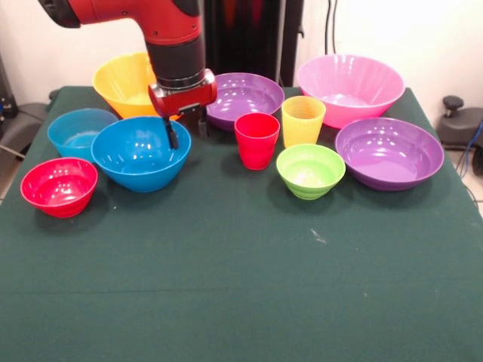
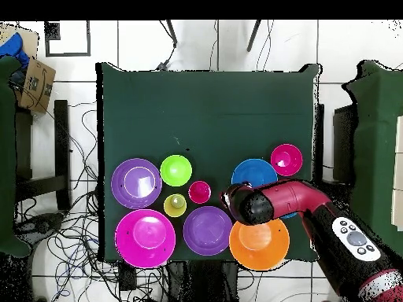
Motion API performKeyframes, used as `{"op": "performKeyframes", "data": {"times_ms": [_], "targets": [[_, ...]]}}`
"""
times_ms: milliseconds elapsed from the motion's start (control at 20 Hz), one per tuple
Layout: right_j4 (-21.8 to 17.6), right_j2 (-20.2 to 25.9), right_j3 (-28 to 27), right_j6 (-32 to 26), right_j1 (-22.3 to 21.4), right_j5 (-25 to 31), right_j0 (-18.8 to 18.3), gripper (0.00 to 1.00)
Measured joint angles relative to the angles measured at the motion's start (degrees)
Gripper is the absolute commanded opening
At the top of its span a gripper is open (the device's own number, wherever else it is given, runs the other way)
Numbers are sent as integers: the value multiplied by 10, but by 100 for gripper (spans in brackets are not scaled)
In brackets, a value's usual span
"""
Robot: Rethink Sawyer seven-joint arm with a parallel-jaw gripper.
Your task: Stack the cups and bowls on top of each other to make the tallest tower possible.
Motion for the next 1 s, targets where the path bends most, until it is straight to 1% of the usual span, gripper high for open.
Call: {"op": "performKeyframes", "data": {"times_ms": [450, 750, 1000], "targets": [[0, 0, 0, 0, 15, 0, -7, 100], [7, 0, 0, 0, 17, 0, -18, 100], [18, 2, 0, 0, 17, 0, -20, 100]]}}
